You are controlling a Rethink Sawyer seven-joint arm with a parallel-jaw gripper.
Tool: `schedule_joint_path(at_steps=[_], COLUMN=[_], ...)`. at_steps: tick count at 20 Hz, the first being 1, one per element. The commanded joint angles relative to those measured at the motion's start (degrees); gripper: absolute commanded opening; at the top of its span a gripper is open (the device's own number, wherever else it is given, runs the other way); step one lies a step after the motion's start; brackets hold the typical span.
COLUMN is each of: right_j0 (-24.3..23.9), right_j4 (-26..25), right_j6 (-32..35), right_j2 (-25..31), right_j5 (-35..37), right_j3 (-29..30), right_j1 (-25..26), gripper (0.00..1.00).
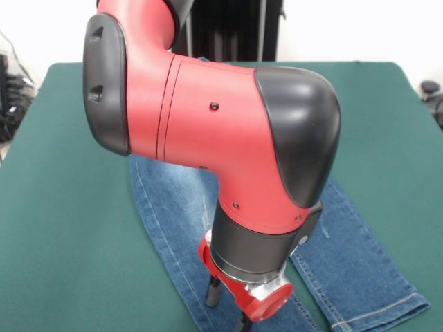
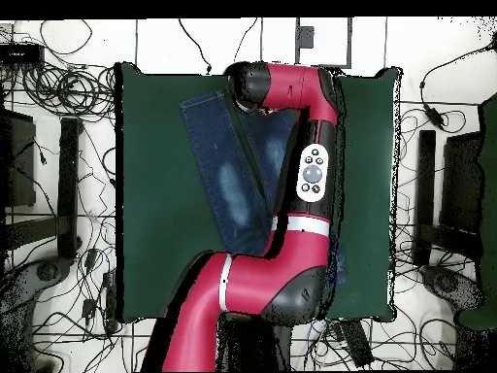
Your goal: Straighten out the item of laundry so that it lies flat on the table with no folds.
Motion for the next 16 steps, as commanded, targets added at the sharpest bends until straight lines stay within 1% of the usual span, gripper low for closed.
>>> schedule_joint_path(at_steps=[1,7,11,16], right_j0=[3.23,3.38,3.11,2.62], right_j4=[5.56,7.71,9.76,14.45], right_j6=[7.09,8.26,7.91,6.54], right_j2=[1.06,-0.08,-1.82,-4.55], right_j5=[-3.06,-7.76,-10.87,-14.94], right_j3=[6.38,5.99,5.48,5.14], right_j1=[8.16,9.25,10.38,12.16], gripper=[1.0,1.0,1.0,1.0])
